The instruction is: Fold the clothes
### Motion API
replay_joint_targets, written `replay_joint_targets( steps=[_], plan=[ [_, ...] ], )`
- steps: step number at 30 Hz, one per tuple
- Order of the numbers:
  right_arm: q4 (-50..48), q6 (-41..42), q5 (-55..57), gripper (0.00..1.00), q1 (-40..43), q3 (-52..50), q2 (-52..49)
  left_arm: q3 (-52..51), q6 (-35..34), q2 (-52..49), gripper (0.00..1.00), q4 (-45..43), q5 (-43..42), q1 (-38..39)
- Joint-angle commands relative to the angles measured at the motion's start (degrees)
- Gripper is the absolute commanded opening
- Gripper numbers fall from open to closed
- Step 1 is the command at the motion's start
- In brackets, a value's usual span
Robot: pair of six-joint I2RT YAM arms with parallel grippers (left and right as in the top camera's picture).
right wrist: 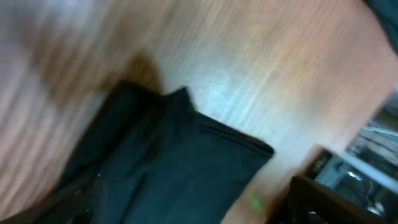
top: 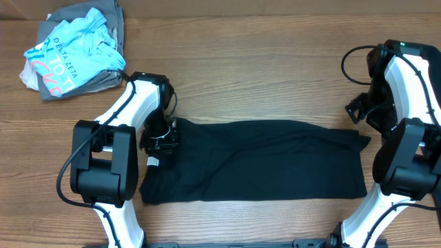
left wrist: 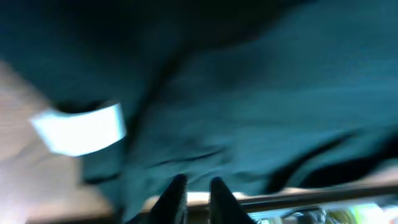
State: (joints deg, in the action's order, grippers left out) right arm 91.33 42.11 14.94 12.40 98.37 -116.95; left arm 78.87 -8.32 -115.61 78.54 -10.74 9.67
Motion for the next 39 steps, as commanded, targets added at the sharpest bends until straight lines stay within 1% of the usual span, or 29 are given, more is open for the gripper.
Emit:
replay_joint_targets(
  steps=[1,2,4,6,8,11,15,16,17,18,20,22,23,25,26,27,29,30,31,32,33,35,36,37,39],
  plan=[
    [-2.64,-6.56,-5.6,1.0,-0.81,0.48,1.55,-0.33,9.07,0.98,0.08,-1.99,-16.74,0.15],
    [-3.48,-7.45,-6.32,1.0,-1.07,0.22,1.53,-0.33,9.94,0.98,0.05,-2.49,-18.73,0.26],
    [-5.05,-8.11,-7.02,1.0,-1.6,-0.46,1.53,-0.33,10.08,0.98,0.05,-3.06,-19.39,0.87],
    [-5.88,-8.09,-7.15,1.0,-2.12,-0.87,1.53,-0.33,10.58,0.98,0.07,-3.19,-18.78,2.03],
    [-7.1,-8.09,-7.17,1.0,-2.67,-1.53,1.53,-0.33,12.63,0.98,0.13,-3.32,-18.69,3.89],
    [-8.68,-8.09,-7.19,1.0,-3.32,-2.49,1.53,-0.33,13.46,1.01,0.15,-4.96,-18.4,6.91],
    [-10.56,-8.11,-7.32,1.0,-3.85,-4.28,1.53,-0.33,12.79,1.01,0.27,-8.5,-17.18,10.91],
    [-10.8,-8.09,-7.32,1.0,-3.85,-4.66,1.53,-0.33,12.2,1.01,0.31,-9.35,-16.44,11.72],
    [-11.23,-8.09,-7.3,1.0,-3.82,-5.16,1.53,-0.33,9.64,1.01,0.42,-10.8,-14.03,12.87],
    [-11.41,-8.09,-7.3,1.0,-3.82,-5.4,1.53,-0.35,7.96,0.98,0.47,-11.56,-12.17,13.46],
    [-11.41,-8.11,-7.32,1.0,-3.82,-5.42,1.49,-0.35,6.23,0.98,0.49,-12.72,-8.81,14.51],
    [-11.41,-8.11,-7.32,1.0,-3.82,-5.42,1.49,-0.35,6.14,0.98,0.54,-13.53,-8.09,15.17],
    [-11.41,-8.09,-7.32,1.0,-3.82,-5.42,1.49,-0.35,6.14,0.98,0.55,-13.92,-8.11,15.43],
    [-11.54,-8.09,-7.32,1.0,-3.82,-5.42,1.49,-0.35,6.23,0.98,0.54,-14.27,-8.04,15.82],
    [-11.56,-8.09,-7.32,1.0,-3.82,-5.42,1.49,-0.35,6.21,0.98,0.53,-14.38,-8.0,16.02],
    [-11.56,-8.09,-7.32,1.0,-3.82,-5.42,1.49,-0.35,6.21,0.98,0.47,-14.45,-8.0,16.31],
    [-11.58,-8.09,-7.3,1.0,-3.82,-5.42,1.49,-0.35,6.16,0.98,0.38,-14.45,-8.02,16.74],
    [-11.65,-8.07,-7.3,1.0,-3.82,-5.42,1.49,-0.35,6.16,0.98,0.33,-14.45,-8.02,16.92],
    [-11.8,-8.07,-7.3,0.99,-3.82,-5.42,1.49,-0.35,6.14,0.98,0.23,-14.45,-8.04,17.03],
    [-12.04,-8.04,-7.3,0.97,-3.82,-5.42,1.49,-0.35,5.9,0.98,0.11,-14.36,-7.98,17.05],
    [-12.26,-8.04,-7.3,0.97,-3.82,-5.42,1.49,-0.35,5.2,0.98,0.04,-14.23,-7.39,17.03],
    [-12.44,-7.98,-7.32,0.96,-3.76,-5.42,1.49,-0.35,2.91,0.98,0.04,-13.84,-4.74,16.92],
    [-12.39,-7.85,-7.32,0.96,-3.69,-5.42,1.49,-0.35,0.07,0.98,0.04,-12.85,-0.55,16.74],
    [-12.33,-7.85,-7.32,0.96,-3.67,-5.42,1.49,-0.35,-1.51,0.98,0.04,-12.11,1.62,16.57],
    [-12.17,-7.85,-7.39,0.96,-3.67,-5.42,1.49,-0.35,-3.3,0.98,0.04,-10.73,4.24,16.15]
  ],
)
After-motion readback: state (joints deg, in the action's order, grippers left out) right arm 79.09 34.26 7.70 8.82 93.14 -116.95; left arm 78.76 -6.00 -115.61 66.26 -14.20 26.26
